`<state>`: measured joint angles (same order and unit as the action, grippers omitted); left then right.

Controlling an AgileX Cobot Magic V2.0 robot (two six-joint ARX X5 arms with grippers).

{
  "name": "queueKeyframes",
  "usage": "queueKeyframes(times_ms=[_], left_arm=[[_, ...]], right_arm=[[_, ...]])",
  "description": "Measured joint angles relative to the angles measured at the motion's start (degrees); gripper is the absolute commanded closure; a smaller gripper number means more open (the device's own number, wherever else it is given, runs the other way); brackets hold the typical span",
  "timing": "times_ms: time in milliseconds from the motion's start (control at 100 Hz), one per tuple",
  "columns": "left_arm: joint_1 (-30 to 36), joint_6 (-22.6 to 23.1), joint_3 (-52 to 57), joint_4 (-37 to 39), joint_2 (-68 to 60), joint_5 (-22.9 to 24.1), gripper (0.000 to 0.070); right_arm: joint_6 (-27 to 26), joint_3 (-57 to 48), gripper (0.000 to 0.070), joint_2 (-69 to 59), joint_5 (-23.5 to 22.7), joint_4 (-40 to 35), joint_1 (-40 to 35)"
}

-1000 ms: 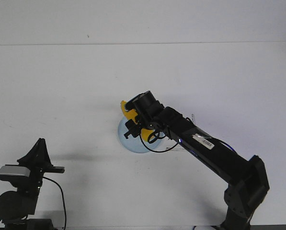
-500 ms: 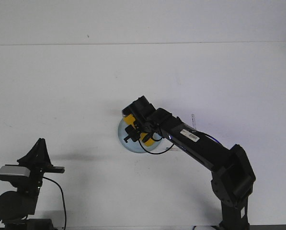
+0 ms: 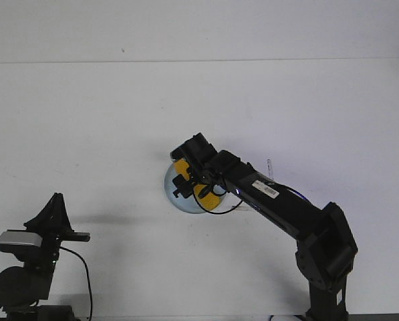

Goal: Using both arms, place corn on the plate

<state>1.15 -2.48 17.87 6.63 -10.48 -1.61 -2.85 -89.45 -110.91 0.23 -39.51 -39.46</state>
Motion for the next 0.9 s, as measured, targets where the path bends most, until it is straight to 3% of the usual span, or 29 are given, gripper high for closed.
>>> queueKeyframes(times_ms=[60, 140, 270, 390, 700, 900], left_arm=[[0.0, 0.0, 0.0, 0.0, 0.0, 0.0, 0.0699], [0.0, 0.0, 0.0, 0.0, 0.0, 0.0, 0.0699], [0.0, 0.0, 0.0, 0.0, 0.0, 0.0, 0.0699], [0.0, 0.0, 0.0, 0.0, 0.0, 0.0, 0.0699], [0.0, 0.0, 0.0, 0.0, 0.0, 0.0, 0.0699], [0.0, 0.0, 0.0, 0.0, 0.0, 0.0, 0.0699]], right_arm=[[0.0, 0.0, 0.0233, 1.3, 0.0, 0.1, 0.0], [0.1, -0.2, 0.0312, 4.1, 0.0, 1.3, 0.0], [1.6, -0.9, 0.0478, 8.2, 0.0, 2.1, 0.6], [3.1, 0.3, 0.0694, 10.5, 0.0, 3.8, 1.8], [5.0, 20.2, 0.0697, 24.9, -0.3, 19.9, 6.7], [4.4, 33.6, 0.0697, 35.1, -0.5, 31.5, 14.2]])
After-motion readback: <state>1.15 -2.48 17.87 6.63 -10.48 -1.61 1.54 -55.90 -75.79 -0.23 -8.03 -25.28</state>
